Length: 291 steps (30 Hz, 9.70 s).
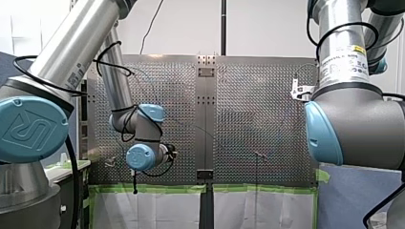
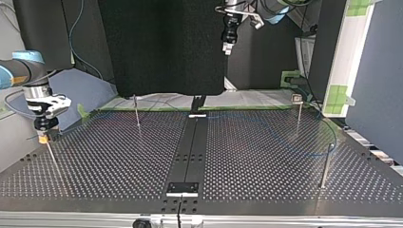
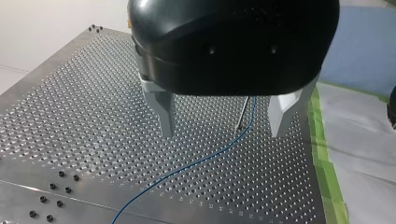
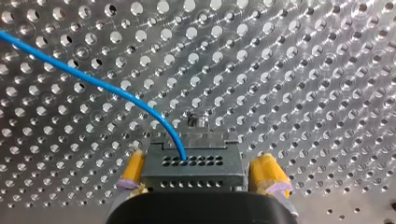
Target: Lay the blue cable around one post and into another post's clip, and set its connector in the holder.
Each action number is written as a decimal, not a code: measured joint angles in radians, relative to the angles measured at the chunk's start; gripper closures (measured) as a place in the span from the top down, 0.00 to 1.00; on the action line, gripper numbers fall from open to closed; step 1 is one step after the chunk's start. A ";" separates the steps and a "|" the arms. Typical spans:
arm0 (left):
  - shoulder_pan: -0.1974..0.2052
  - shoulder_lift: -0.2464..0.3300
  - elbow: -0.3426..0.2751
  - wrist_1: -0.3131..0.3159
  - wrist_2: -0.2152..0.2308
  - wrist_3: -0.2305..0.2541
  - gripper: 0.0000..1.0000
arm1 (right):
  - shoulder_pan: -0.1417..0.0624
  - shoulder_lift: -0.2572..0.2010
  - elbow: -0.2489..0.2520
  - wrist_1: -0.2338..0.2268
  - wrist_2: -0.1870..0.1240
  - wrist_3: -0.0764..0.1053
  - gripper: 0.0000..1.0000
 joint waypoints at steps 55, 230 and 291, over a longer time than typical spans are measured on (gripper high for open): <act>0.000 0.001 0.000 0.000 0.000 -0.001 0.99 | 0.007 0.000 0.000 0.011 0.000 -0.002 1.00; 0.001 0.001 -0.001 -0.011 -0.035 0.003 0.99 | 0.044 0.000 0.000 0.099 -0.060 -0.070 1.00; 0.001 0.001 0.001 -0.025 -0.029 -0.042 0.99 | 0.188 -0.039 0.091 0.277 0.047 -0.245 1.00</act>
